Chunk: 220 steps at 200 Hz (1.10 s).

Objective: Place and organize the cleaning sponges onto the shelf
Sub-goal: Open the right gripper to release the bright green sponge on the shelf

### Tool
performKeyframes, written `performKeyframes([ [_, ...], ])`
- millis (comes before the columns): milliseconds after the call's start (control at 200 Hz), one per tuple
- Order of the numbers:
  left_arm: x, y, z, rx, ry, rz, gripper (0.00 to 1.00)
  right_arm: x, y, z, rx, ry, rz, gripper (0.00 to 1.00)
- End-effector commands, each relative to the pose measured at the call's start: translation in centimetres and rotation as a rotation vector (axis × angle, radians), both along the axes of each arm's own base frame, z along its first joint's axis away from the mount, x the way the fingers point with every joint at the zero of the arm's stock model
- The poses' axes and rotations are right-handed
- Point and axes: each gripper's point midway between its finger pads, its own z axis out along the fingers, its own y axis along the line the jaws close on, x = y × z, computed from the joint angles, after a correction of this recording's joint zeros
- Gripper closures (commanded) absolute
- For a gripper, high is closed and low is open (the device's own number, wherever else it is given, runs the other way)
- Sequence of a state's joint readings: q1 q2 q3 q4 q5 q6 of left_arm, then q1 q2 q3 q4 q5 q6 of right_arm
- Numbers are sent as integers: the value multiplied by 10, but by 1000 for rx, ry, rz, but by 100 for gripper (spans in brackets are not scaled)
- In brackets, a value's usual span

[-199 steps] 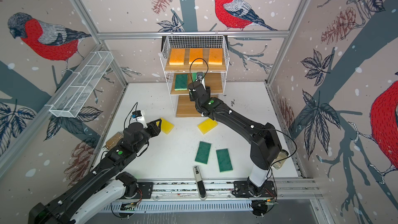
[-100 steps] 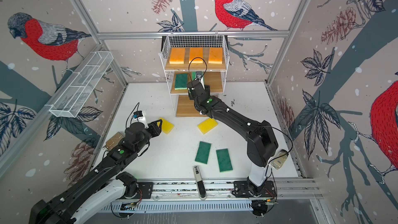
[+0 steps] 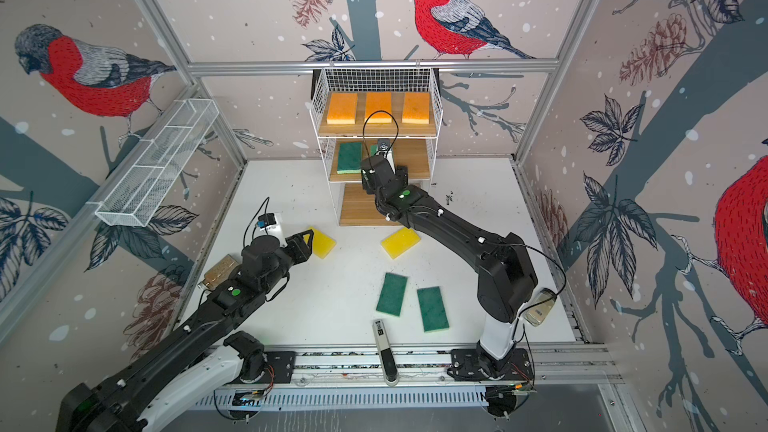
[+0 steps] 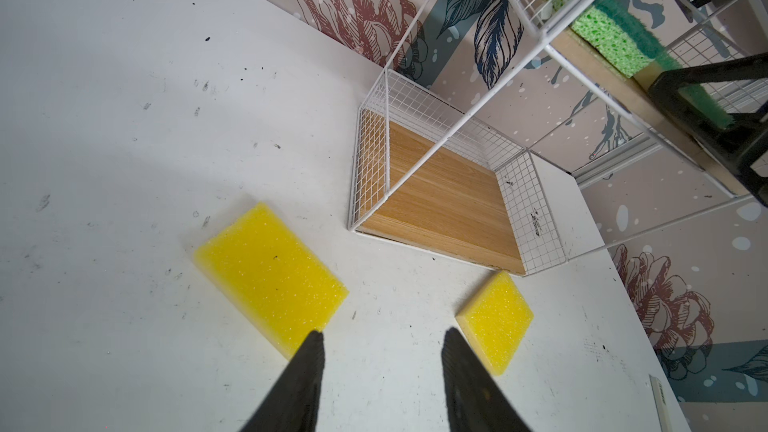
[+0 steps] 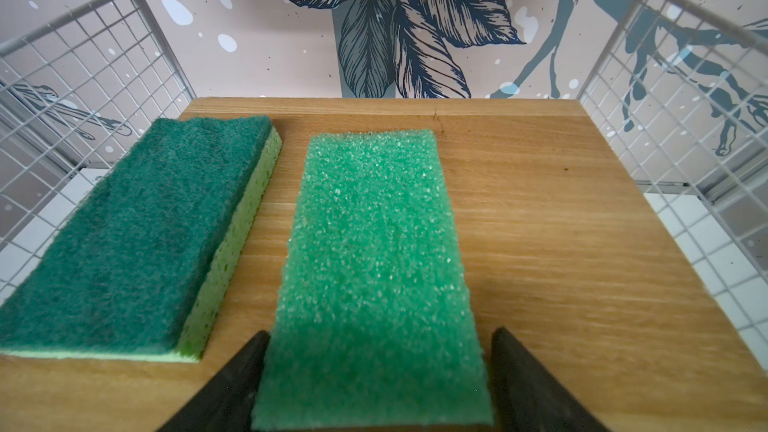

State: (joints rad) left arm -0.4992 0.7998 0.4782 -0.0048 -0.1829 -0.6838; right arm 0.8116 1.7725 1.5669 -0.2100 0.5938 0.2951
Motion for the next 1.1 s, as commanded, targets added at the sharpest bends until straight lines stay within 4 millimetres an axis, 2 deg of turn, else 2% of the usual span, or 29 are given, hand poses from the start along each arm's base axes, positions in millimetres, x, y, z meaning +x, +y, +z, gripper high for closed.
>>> performKeyframes([
  [0, 2, -2, 9, -30, -32, -1, 52, -2, -1, 17, 40, -34, -14, 16],
  [471, -5, 2, 8, -42, -33, 6, 52, -24, 3, 40, 101, -51, 16, 11],
  [661, -7, 3, 10, -35, -32, 0, 52, -38, 0, 40, 135, -36, 43, 11],
  [856, -9, 6, 14, -24, -43, 4, 52, -53, -2, 34, 174, -13, 102, 22],
  [971, -10, 8, 15, -14, -45, 9, 52, -60, -2, 35, 218, -25, 155, 38],
  [1096, -10, 9, 15, -9, -42, 15, 52, -61, -3, 39, 284, -43, 197, 52],
])
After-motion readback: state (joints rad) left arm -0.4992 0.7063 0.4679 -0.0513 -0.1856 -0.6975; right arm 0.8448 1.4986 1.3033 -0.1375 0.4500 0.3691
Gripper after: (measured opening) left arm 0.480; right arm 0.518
